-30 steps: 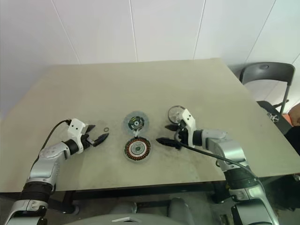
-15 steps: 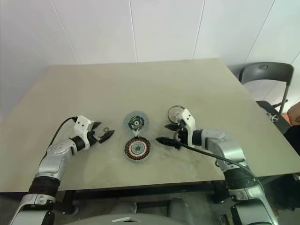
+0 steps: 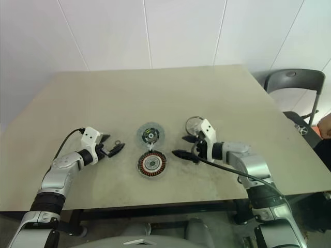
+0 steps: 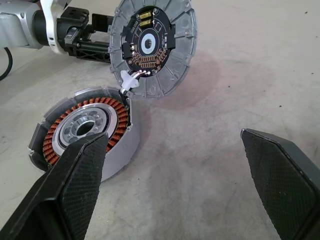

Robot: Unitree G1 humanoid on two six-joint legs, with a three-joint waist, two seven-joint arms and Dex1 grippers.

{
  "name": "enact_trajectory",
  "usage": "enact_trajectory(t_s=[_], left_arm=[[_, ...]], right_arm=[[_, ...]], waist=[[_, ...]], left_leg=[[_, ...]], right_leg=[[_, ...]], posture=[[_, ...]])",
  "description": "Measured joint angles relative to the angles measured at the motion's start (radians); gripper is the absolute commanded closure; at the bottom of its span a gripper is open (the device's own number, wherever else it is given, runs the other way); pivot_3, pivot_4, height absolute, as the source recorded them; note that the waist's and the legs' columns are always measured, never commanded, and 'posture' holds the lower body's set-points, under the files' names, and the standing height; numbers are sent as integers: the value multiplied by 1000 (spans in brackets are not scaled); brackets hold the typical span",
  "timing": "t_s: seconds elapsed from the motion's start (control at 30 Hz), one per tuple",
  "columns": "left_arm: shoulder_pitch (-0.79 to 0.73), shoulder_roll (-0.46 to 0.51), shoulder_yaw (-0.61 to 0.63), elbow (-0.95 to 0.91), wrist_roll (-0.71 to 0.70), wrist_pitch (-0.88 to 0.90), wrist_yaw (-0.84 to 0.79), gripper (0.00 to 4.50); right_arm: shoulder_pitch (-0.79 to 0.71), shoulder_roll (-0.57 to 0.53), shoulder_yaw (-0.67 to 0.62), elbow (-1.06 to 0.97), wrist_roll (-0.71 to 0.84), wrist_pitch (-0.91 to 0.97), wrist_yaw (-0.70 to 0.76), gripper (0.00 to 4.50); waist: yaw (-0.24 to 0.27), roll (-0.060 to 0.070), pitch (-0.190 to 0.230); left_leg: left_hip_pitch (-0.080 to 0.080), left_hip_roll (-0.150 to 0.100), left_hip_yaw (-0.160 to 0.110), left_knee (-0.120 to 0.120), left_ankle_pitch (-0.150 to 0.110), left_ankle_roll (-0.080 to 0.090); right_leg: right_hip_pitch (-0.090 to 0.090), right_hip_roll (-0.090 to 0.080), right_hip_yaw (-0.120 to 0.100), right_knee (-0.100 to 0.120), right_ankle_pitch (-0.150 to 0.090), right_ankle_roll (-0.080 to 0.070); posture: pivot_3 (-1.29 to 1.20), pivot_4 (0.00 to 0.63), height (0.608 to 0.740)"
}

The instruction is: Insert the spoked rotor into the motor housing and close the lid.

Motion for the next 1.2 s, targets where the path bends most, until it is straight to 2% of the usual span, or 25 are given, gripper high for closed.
enact_trajectory(t_s=[0.07, 0.33, 0.37, 0.9, 1.2], left_arm=[[0, 0, -4, -1, -1, 5, -10, 847], [1, 0, -8, -4, -7, 8, -17, 3613], [1, 1, -8, -4, -8, 8, -18, 3820], [15, -1, -2, -26, -30, -6, -55, 3820], [16, -2, 85, -67, -103, 3, -53, 3820]], right_arm=[[0, 0, 0, 0, 0, -3, -1, 0], [-4, 0, 0, 8, -6, -10, -3, 0], [-5, 0, 0, 11, -8, -10, -3, 0], [-9, 1, 0, 22, -8, -17, -3, 0], [-10, 12, 0, 42, -11, -20, -1, 0]], waist=[[0, 0, 0], [-1, 0, 0], [-1, 0, 0], [0, 0, 0], [-1, 0, 0]], left_leg=[[0, 0, 0, 0, 0, 0], [1, 0, 1, 0, 0, 0], [1, 0, 1, 0, 0, 0], [0, 0, 1, 0, 0, 0], [0, 0, 1, 0, 0, 0]], right_leg=[[0, 0, 0, 0, 0, 0], [0, 0, 0, 0, 0, -1], [0, 0, 0, 0, 1, 0], [0, 0, 0, 0, 1, 0], [0, 0, 0, 0, 1, 0]], posture=[[0, 0, 740], [0, 0, 740], [0, 0, 740], [0, 0, 740], [0, 0, 740]])
